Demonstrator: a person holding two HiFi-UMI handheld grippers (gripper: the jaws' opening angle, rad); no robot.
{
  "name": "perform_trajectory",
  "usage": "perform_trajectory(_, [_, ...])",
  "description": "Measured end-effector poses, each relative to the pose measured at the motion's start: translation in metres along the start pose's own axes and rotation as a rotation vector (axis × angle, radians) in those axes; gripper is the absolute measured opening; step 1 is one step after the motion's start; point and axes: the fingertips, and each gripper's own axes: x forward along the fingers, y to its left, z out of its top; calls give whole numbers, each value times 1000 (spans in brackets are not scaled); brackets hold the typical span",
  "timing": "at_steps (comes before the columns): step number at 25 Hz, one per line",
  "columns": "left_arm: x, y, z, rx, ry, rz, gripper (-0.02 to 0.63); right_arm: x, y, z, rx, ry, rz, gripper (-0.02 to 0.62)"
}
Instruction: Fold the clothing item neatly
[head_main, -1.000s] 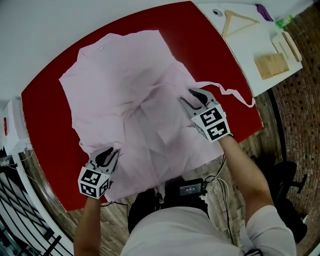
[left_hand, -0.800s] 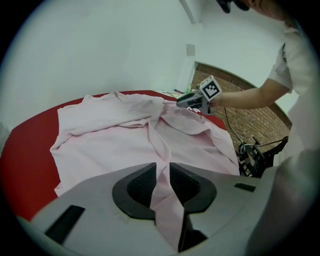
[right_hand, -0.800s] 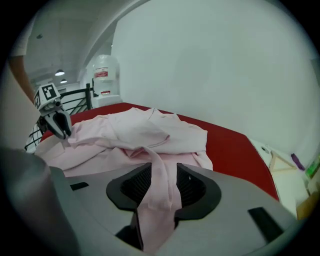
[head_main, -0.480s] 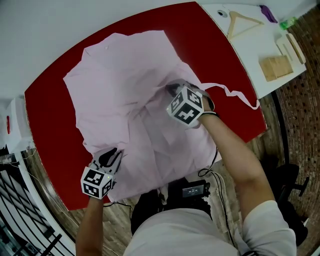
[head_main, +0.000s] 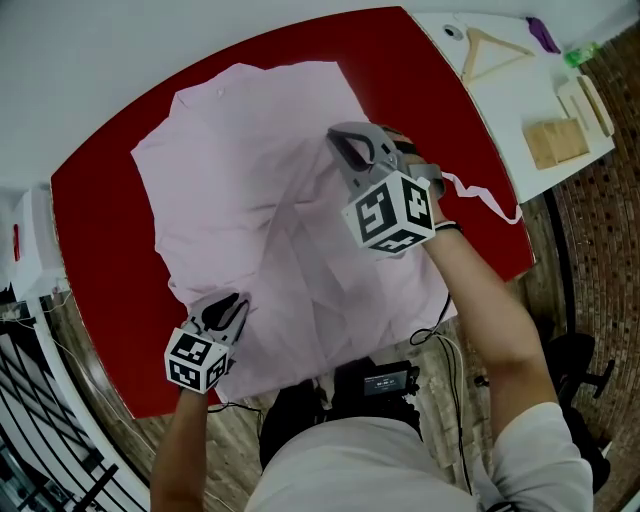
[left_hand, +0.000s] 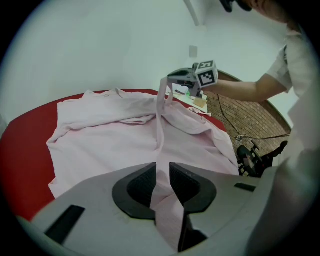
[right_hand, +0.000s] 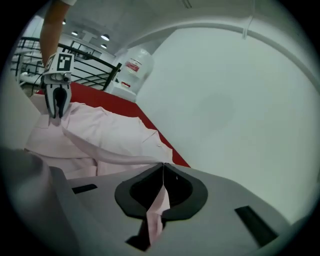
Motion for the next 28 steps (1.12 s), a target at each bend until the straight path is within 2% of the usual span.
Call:
perform_trajectory(2, [2,-1,-2,-5,5,-6,80,-5,16,-4,-42,-10,9,20])
perform_trajectory(5, [2,-2,-4,-10,9,-11,80,-14,64,-35,-77,41,103,20])
perform_trajectory(10, [2,0,-4,-15,10,-18,80,-31,115,-82,-3,128,205,21])
perform_trajectory(14, [5,-2,1,-13,8,-28,80,-36,118,-101,61,184,208,21])
perform_trajectory(19, [11,-8,11,-2,6,-42,80,-46,108,-126,89,255,187,21])
perform_trajectory(26, [13,-9,18,1,4,-52,80,-64,122,-128,145,246,252,25])
perform_trajectory(28, [12,-10,22,0,-7,-57,80,-71,117,-127,214,233,239,87])
